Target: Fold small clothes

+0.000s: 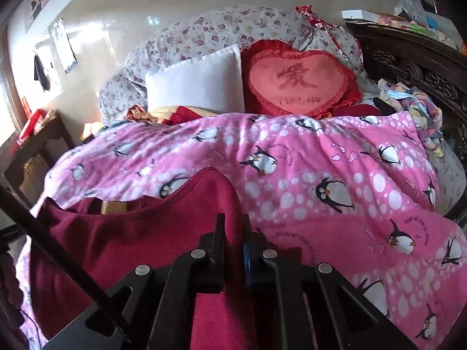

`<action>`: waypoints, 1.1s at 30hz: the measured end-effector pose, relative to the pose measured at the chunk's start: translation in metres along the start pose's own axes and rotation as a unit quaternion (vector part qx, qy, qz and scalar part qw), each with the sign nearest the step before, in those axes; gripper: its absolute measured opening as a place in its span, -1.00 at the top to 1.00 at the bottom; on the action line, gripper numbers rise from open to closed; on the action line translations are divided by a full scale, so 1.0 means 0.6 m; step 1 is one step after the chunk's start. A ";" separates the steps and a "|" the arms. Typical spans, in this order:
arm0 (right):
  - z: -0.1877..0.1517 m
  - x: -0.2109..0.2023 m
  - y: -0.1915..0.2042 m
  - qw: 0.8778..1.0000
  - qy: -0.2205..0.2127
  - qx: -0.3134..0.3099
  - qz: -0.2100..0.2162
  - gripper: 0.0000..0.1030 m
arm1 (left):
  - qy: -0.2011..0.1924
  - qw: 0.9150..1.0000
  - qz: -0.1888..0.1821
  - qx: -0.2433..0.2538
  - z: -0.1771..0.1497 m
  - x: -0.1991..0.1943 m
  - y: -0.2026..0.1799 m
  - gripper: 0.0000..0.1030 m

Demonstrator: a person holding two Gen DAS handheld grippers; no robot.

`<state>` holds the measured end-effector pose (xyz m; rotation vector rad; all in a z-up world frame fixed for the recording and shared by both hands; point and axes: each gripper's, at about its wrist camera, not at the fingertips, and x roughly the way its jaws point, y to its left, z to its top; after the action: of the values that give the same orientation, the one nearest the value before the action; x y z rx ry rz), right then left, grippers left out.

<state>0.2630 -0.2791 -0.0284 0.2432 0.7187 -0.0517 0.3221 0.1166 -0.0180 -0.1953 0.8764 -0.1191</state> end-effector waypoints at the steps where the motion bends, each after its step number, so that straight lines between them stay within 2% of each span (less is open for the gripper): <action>1: -0.003 0.008 0.000 1.000 0.002 -0.002 -0.009 0.82 | 0.002 1.000 0.006 0.001 -0.001 0.009 0.001 0.82; 6: -0.018 0.054 -0.007 0.999 0.033 -0.006 -0.038 0.81 | 0.003 0.999 0.029 0.028 -0.005 0.020 -0.011 0.76; 8: -0.016 0.051 -0.011 0.999 0.034 -0.001 -0.035 0.76 | 0.004 0.999 0.023 0.023 -0.010 0.003 -0.006 0.58; 10: -0.015 0.028 -0.025 0.999 0.029 0.024 -0.013 0.43 | 0.007 1.000 0.012 0.021 -0.023 -0.022 0.003 0.46; 12: -0.021 -0.001 -0.039 0.998 0.031 0.048 0.010 0.29 | 0.007 1.000 0.001 0.031 -0.040 -0.047 0.007 0.33; 14: -0.032 -0.037 -0.050 0.997 0.034 0.063 0.039 0.10 | 0.008 0.999 -0.002 0.046 -0.070 -0.077 0.011 -0.17; 15: -0.041 -0.055 -0.053 0.996 0.034 0.062 0.046 -0.01 | 0.008 0.999 -0.003 0.052 -0.091 -0.093 0.014 -0.24; 17: -0.058 -0.086 -0.058 0.997 0.034 0.052 0.045 -0.03 | 0.013 0.998 0.006 0.068 -0.122 -0.109 0.014 -0.25; 22: -0.105 -0.128 -0.055 0.998 0.042 0.029 0.028 -0.03 | 0.013 0.994 0.059 0.091 -0.187 -0.132 0.010 -0.25; 24: -0.122 -0.134 -0.047 0.998 0.049 0.021 0.025 -0.08 | 0.009 0.994 0.063 0.093 -0.204 -0.143 0.010 -0.25; 26: -0.137 -0.135 -0.038 0.998 0.064 0.008 0.014 -0.27 | 0.012 0.994 0.060 0.089 -0.219 -0.152 0.009 -0.25; 28: -0.155 -0.139 -0.028 0.998 0.067 -0.005 0.004 -0.27 | 0.012 0.994 0.057 0.089 -0.232 -0.161 0.007 -0.25; 33: -0.179 -0.157 -0.029 0.997 0.068 0.010 0.025 -0.28 | 0.003 0.993 0.064 0.097 -0.253 -0.180 0.003 -0.31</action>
<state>0.1205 -0.2738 -0.0478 0.2865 0.8475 0.0058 0.1366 0.1195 -0.0319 0.0438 0.8762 -0.0840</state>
